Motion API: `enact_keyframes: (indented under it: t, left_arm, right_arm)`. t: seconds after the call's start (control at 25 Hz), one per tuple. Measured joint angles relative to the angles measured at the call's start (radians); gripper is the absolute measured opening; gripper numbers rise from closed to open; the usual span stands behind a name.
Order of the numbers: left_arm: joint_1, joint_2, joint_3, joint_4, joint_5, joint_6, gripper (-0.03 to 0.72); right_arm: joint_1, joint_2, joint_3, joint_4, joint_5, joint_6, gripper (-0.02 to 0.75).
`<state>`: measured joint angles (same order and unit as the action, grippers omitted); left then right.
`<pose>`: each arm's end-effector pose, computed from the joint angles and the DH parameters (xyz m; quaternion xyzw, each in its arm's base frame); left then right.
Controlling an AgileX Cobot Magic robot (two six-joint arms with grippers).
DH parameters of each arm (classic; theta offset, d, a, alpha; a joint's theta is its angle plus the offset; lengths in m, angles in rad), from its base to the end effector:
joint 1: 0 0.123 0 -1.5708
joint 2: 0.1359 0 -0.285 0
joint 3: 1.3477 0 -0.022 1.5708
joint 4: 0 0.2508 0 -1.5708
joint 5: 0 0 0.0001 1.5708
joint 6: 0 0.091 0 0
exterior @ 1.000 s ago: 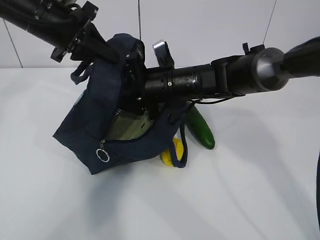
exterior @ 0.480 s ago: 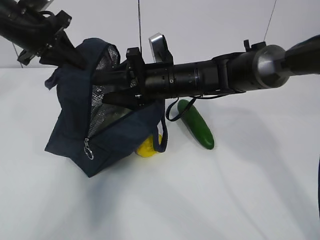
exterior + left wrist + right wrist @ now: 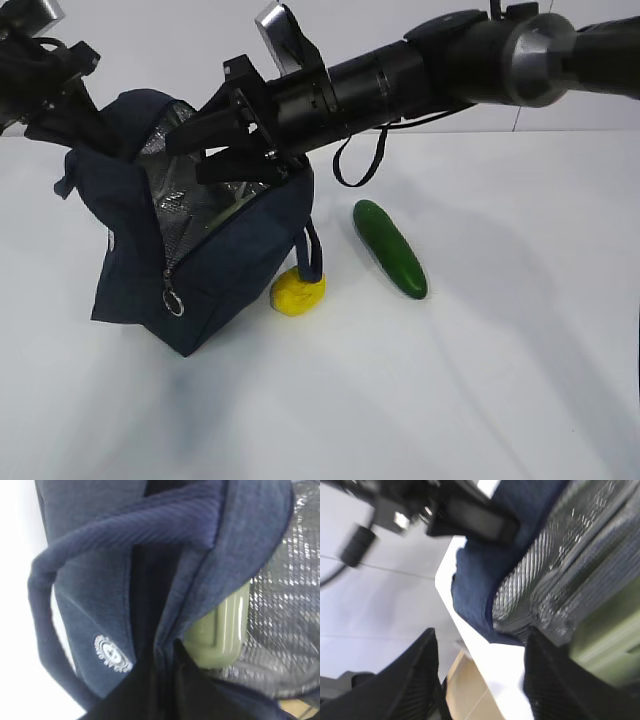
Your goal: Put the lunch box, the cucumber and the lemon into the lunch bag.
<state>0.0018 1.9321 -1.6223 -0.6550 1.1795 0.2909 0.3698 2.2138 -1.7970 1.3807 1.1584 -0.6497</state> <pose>0.4045 -0.0505 0.2668 0.0397 0.9476 -0.2917 0.1236 0.4123 0.2477 0.2388 -0.1744 0.7851 0.5832 0.1144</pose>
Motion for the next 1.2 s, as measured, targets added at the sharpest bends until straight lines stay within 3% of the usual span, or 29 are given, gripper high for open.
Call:
enact_keyframes:
  t: [0.24, 0.56, 0.64, 0.92, 1.2]
  left_arm:
    - [0.005, 0.045, -0.002, 0.024, 0.033, -0.004, -0.015]
    - [0.008, 0.052, -0.002, 0.030, 0.033, -0.004, -0.015]
    - [0.008, 0.052, -0.002, 0.036, 0.033, -0.004, -0.015]
    - [0.014, 0.052, -0.002, 0.043, 0.033, -0.004, -0.015]
    - [0.014, 0.052, -0.002, 0.041, 0.033, -0.004, -0.015]
  right_arm:
    - [0.000, 0.000, -0.183, -0.265, 0.044, 0.180, 0.413]
    - [-0.002, 0.000, -0.385, -0.317, 0.060, 0.247, 0.413]
    - [-0.002, 0.000, -0.424, -0.374, 0.064, 0.281, 0.412]
    - [-0.002, 0.000, -0.473, -0.872, 0.077, 0.503, 0.413]
    - [-0.002, 0.000, -0.473, -1.175, 0.086, 0.556, 0.413]
